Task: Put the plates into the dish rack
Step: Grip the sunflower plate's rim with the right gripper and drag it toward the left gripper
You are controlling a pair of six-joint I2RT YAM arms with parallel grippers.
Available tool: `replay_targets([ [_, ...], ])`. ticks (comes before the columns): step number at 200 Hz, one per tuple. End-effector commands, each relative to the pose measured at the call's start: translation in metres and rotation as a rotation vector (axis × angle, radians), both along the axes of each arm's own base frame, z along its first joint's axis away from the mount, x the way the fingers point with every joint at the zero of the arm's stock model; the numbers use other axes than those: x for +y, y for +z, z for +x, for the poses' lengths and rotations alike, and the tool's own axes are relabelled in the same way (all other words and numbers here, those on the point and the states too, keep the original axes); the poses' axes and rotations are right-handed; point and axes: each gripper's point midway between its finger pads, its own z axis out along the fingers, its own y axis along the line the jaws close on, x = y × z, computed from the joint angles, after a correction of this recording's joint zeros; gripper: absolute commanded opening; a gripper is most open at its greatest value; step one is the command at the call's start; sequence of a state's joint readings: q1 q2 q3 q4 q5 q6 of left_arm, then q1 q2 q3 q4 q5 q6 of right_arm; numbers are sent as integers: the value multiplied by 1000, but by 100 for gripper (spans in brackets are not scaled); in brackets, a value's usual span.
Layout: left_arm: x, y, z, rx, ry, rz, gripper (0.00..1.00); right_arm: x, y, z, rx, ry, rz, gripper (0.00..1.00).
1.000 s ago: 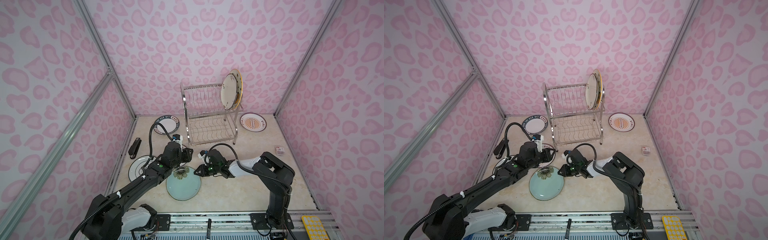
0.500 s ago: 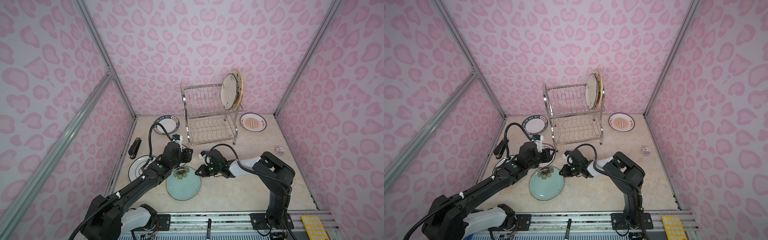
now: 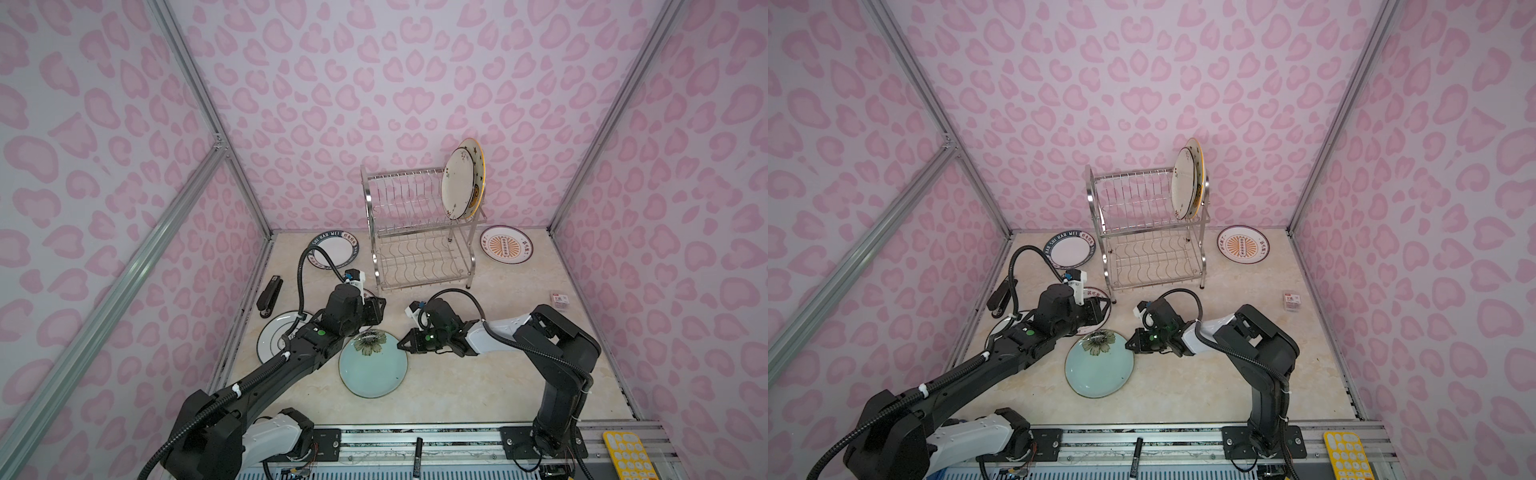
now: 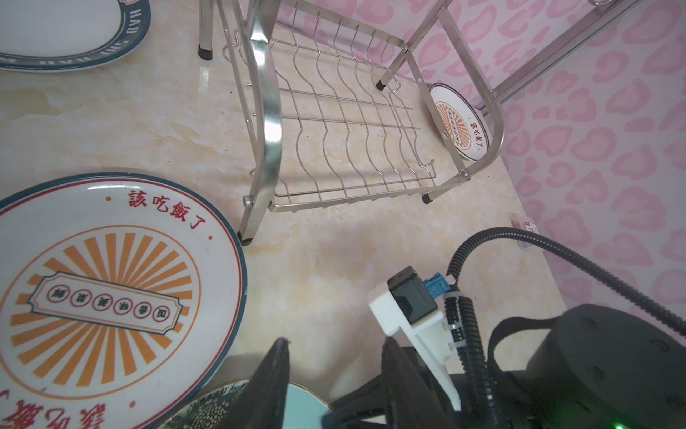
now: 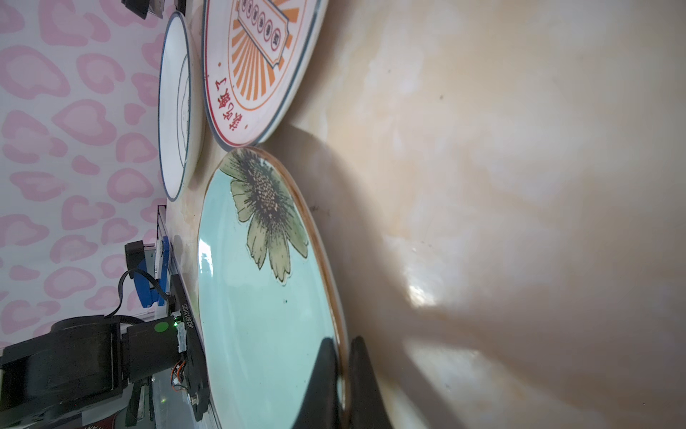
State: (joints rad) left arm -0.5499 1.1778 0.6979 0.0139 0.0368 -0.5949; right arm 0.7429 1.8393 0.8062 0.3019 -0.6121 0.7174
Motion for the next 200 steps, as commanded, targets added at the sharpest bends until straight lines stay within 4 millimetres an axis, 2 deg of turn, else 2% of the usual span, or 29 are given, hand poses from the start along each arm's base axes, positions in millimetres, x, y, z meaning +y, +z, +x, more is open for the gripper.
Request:
replay_targets([
  [1,0,2,2,-13,5,-4,44,-14,-4,6,-13,-38,-30,5],
  [36,-1,2,3,-10,1,-4,44,-40,-8,15,-18,-90,-70,4],
  [98,-3,3,4,-12,-4,-7,44,-103,-10,37,-41,-209,-151,3],
  [154,-3,3,4,-13,-7,-5,44,-155,-13,48,-41,-316,-198,3],
  [174,-4,3,4,-9,-11,-6,44,-163,-12,50,-43,-332,-200,6],
  [200,-5,-1,2,7,-18,-5,44,-163,-8,52,-51,-335,-195,15],
])
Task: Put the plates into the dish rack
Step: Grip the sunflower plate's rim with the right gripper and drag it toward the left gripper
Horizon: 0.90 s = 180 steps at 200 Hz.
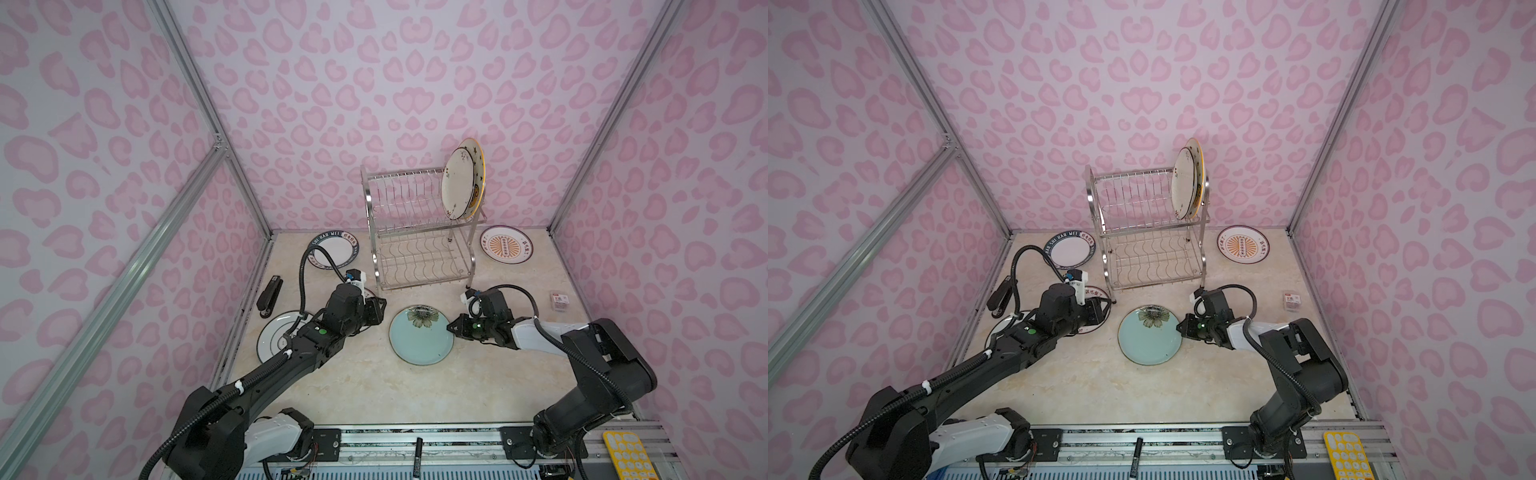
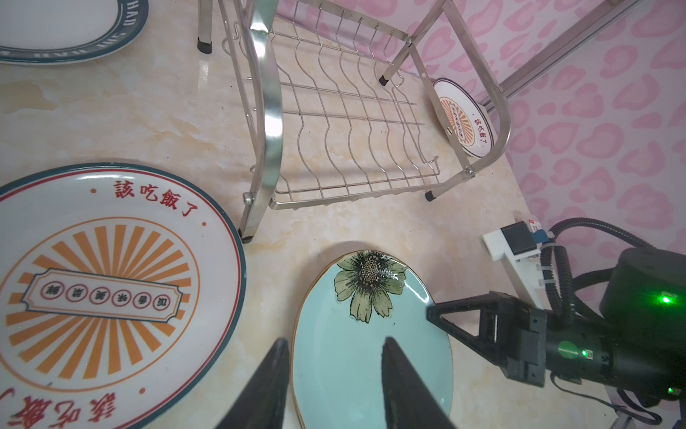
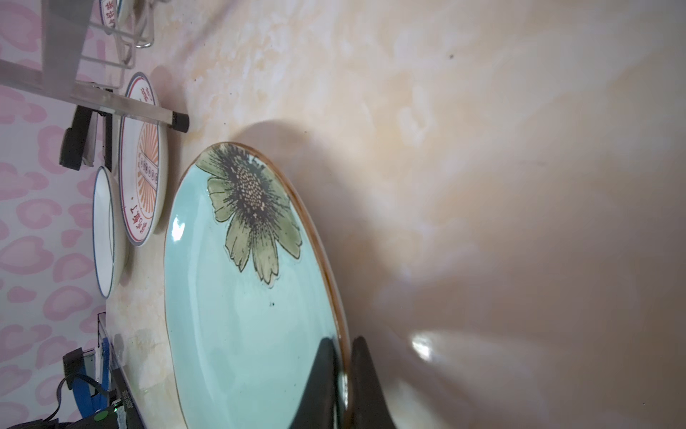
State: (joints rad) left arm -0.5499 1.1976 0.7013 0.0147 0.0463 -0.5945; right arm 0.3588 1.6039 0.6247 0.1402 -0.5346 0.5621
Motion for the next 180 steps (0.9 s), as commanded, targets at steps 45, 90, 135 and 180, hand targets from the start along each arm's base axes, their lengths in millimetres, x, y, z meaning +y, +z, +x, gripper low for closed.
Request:
replay_targets([
  [45,1,-2,-3,5,-3,-9,44,-5,-7,-2,7,-3,-26,20],
  [90,1,-5,-4,13,-3,-4,44,6,-8,-3,25,-1,43,21],
  [135,1,-13,-4,33,-3,2,44,15,-13,-5,41,-6,93,18],
  [180,1,-15,-5,39,-1,5,43,17,-11,-2,36,-9,110,8],
])
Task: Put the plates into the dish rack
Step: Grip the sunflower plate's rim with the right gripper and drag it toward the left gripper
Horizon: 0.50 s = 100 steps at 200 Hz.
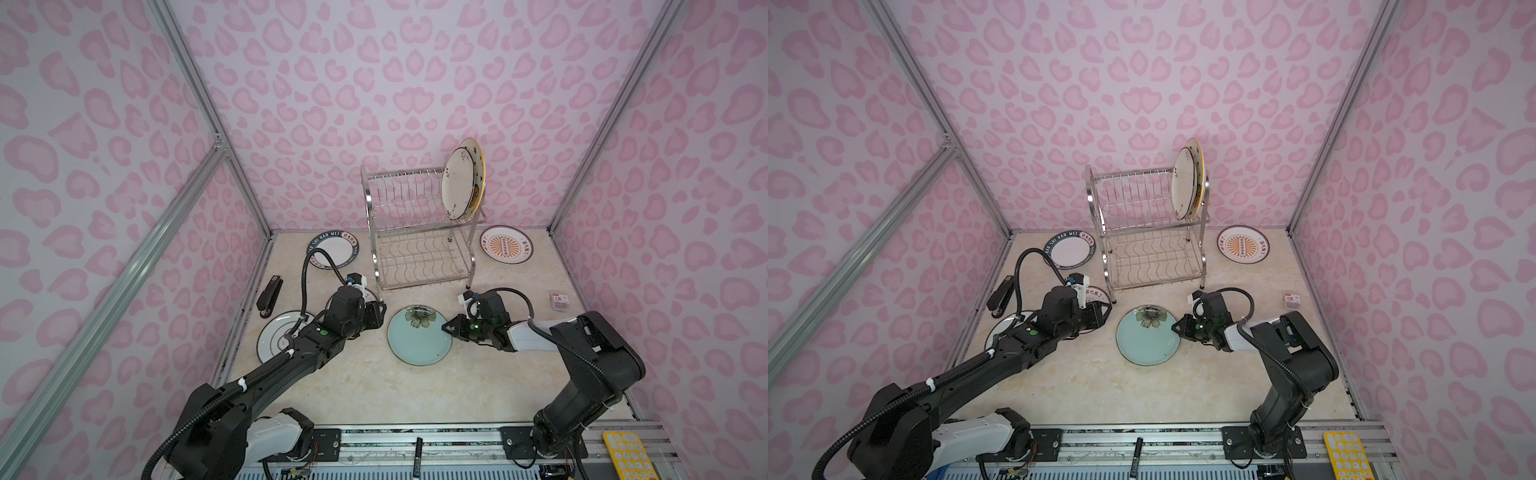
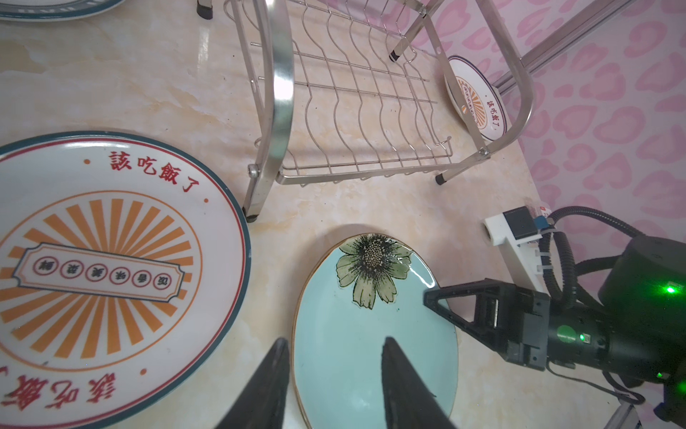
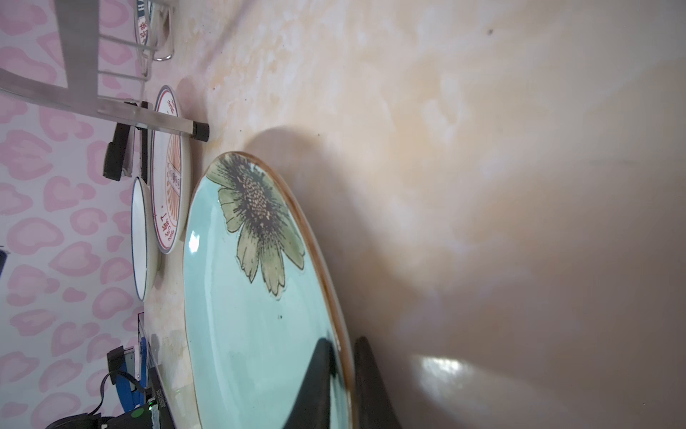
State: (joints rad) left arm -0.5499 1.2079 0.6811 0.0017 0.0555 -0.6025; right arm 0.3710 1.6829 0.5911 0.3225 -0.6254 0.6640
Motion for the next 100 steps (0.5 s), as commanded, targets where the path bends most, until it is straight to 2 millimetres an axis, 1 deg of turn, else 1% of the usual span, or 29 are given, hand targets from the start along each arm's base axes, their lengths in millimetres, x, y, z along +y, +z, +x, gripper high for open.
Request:
replay_targets([
  [1,-1,0,1,-5,2,-8,43,-3,-5,-2,11,-9,-17,8],
  [45,-4,-4,0,17,-14,-2,43,-4,11,7,-21,-18,6,0],
  [100,-5,-8,1,33,-12,-3,46,-7,39,16,-86,-27,44,0],
])
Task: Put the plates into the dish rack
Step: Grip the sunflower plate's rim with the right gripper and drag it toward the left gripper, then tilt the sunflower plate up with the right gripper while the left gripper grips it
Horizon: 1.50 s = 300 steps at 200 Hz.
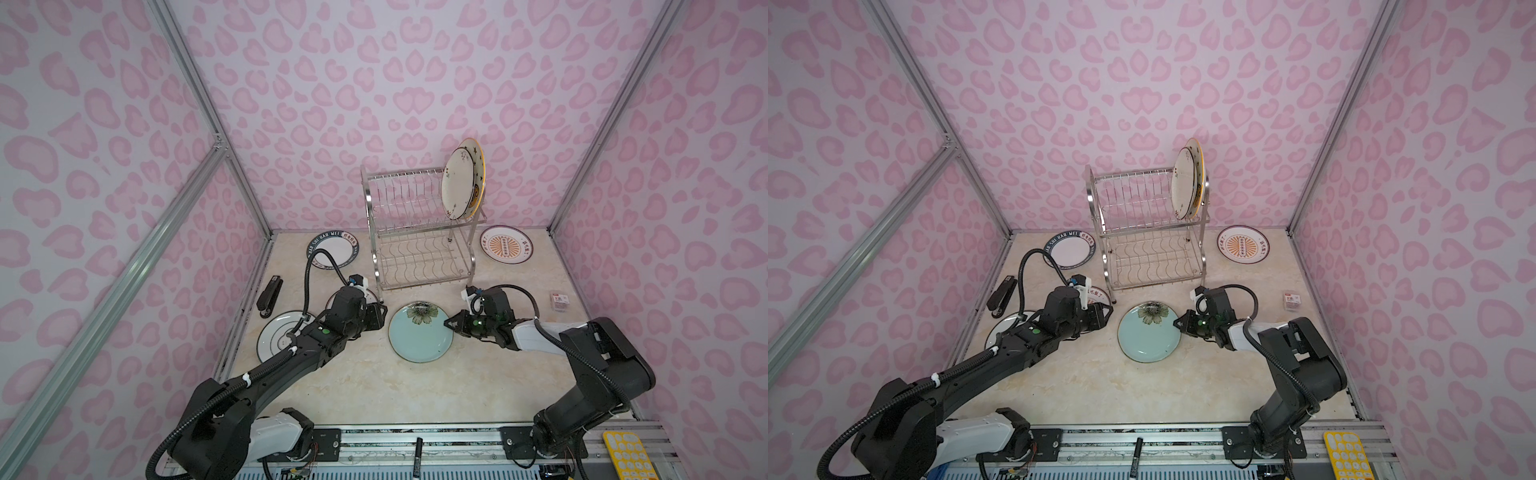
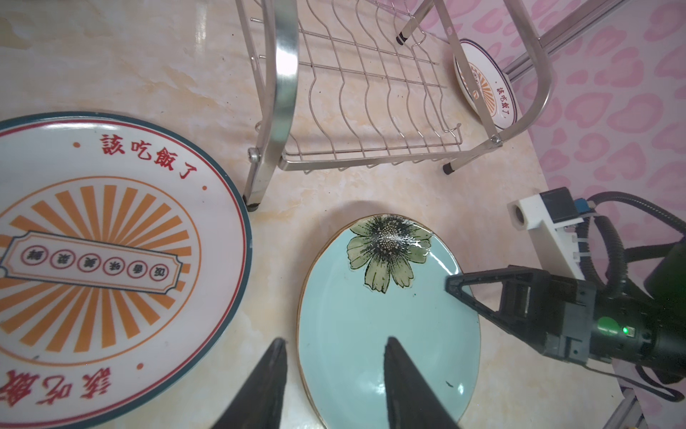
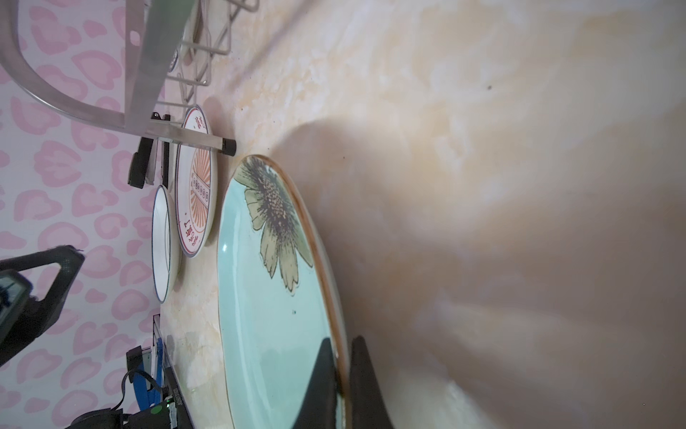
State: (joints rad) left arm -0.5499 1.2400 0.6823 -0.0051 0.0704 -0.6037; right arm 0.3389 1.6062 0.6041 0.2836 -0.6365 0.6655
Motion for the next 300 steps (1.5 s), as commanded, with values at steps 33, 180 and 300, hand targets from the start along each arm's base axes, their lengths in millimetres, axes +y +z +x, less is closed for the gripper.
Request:
replay_targets([
  [33,-6,-3,2,14,-8,-27,46,-3,32,11,-79,-7,55,0],
  [180,-32,-12,1,60,-94,-64,44,0,100,12,-244,23,173,0],
  [300,-42,9,-2,-8,-142,-136,30,8,117,10,-283,27,300,0],
])
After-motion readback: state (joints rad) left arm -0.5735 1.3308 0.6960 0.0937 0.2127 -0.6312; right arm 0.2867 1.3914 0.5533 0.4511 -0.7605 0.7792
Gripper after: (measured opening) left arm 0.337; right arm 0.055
